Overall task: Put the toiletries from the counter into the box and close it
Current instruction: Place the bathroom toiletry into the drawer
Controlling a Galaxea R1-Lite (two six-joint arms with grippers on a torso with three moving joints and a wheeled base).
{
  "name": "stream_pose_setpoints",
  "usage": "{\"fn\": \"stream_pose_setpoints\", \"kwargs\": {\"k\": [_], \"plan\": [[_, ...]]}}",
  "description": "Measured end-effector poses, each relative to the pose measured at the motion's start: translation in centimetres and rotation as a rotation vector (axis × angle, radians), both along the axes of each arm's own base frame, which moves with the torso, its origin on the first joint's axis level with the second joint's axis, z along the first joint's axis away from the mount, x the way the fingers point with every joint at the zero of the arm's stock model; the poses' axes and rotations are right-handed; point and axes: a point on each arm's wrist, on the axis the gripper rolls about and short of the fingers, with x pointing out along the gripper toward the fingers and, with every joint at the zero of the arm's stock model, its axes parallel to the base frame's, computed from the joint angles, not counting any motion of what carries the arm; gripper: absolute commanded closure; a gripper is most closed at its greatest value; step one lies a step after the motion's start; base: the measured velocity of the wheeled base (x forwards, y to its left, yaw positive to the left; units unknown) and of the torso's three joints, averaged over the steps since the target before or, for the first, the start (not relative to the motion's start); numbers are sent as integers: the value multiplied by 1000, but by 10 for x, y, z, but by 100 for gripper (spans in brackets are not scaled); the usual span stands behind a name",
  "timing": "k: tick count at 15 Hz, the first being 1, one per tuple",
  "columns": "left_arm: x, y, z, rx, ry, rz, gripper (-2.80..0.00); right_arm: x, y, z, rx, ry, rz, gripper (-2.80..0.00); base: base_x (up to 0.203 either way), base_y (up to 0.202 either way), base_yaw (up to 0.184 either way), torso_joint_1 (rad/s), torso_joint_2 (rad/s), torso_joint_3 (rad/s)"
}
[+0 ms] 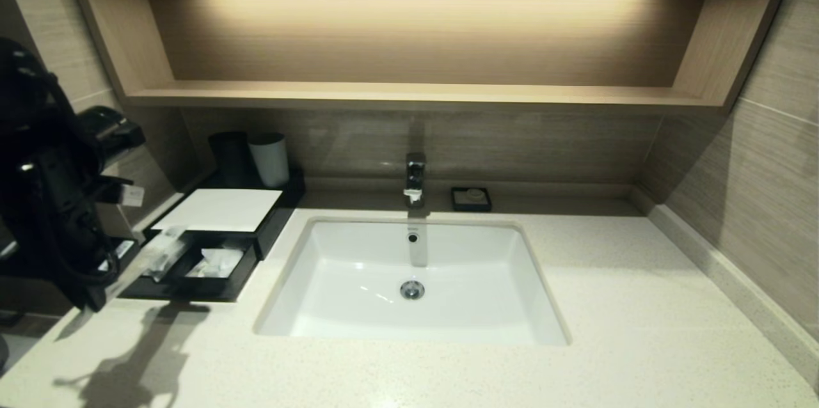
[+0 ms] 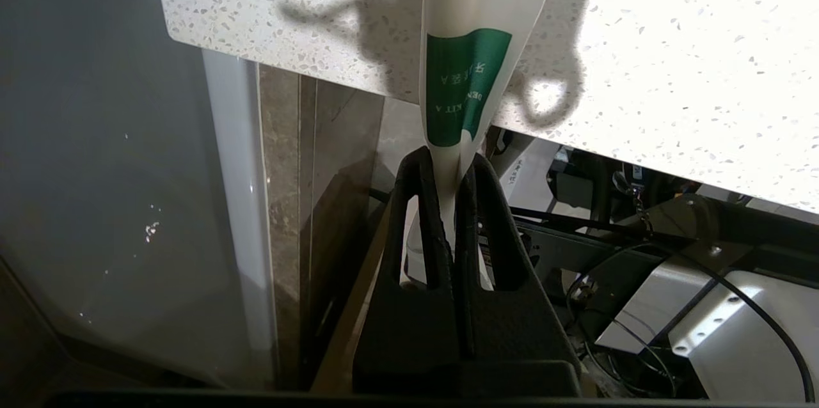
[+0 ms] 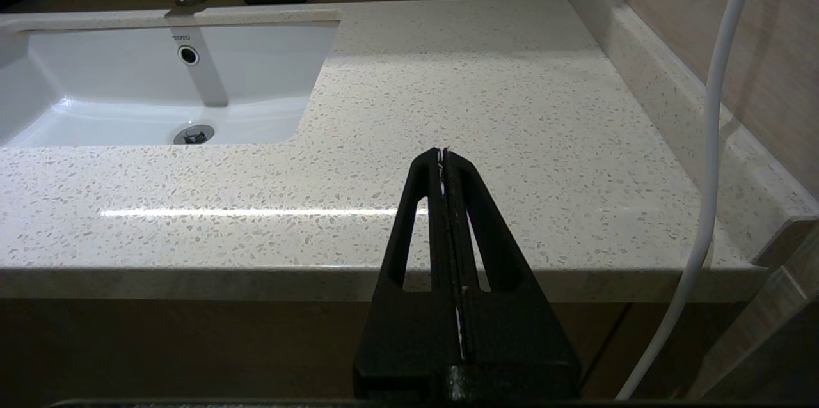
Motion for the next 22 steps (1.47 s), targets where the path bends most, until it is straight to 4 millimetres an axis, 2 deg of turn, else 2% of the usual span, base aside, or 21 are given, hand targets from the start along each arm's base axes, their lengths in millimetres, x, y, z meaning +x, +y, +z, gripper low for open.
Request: {"fn": "stream_pose_setpoints", "kwargs": {"k": [8, 22], "plan": [[4, 11, -10, -6, 66, 34, 0, 0, 0, 0, 0, 0, 0, 0, 0, 0, 0, 0, 0, 0], [57, 19, -43, -12, 115, 24, 0, 0, 0, 0, 0, 0, 0, 0, 0, 0, 0, 0, 0, 0]]}}
